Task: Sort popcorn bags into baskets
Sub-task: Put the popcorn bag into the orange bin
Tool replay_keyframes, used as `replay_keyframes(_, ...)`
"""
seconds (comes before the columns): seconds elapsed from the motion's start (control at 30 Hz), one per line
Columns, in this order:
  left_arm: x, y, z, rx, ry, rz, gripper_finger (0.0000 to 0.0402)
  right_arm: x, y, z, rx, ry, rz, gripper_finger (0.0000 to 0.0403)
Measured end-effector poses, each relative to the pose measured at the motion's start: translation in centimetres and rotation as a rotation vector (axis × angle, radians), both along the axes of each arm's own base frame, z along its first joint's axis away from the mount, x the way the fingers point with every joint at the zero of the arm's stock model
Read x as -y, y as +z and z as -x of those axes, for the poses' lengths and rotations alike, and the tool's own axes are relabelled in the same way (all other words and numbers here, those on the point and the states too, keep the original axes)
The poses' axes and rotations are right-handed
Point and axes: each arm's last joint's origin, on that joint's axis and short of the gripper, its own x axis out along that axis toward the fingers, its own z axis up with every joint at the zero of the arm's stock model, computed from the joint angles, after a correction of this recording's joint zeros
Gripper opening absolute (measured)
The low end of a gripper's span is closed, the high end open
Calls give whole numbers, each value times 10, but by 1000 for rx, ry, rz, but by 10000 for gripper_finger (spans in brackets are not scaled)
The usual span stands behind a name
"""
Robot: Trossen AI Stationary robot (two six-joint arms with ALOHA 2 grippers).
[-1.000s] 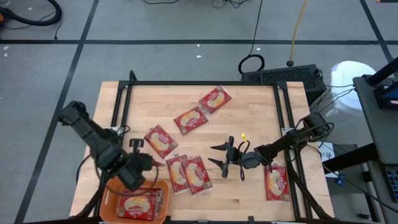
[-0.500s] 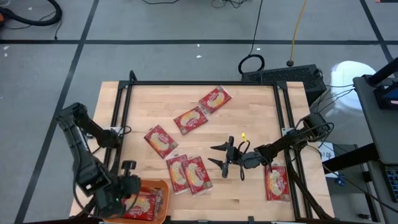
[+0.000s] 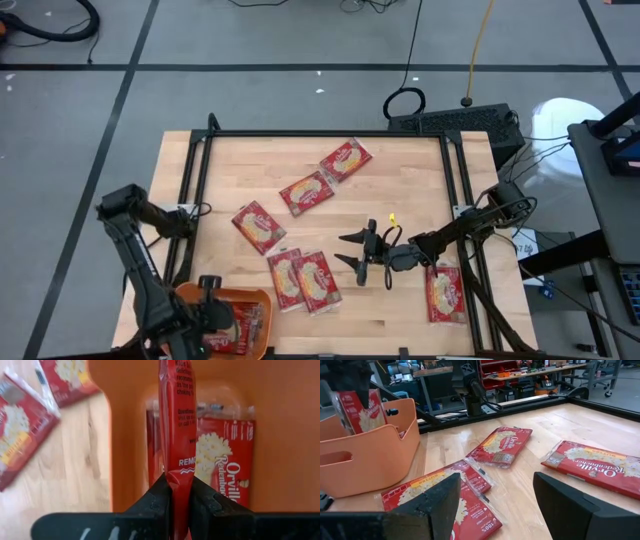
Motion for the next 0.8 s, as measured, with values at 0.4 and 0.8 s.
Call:
replay_keyframes(0.4,3,-9,-2,-25,20,-26,42,0,0,0,5,-4,-25,242)
replay_keyframes(0.8,7,-8,-4,-12,-9,14,42,0,0,0,4,-4,-23,242)
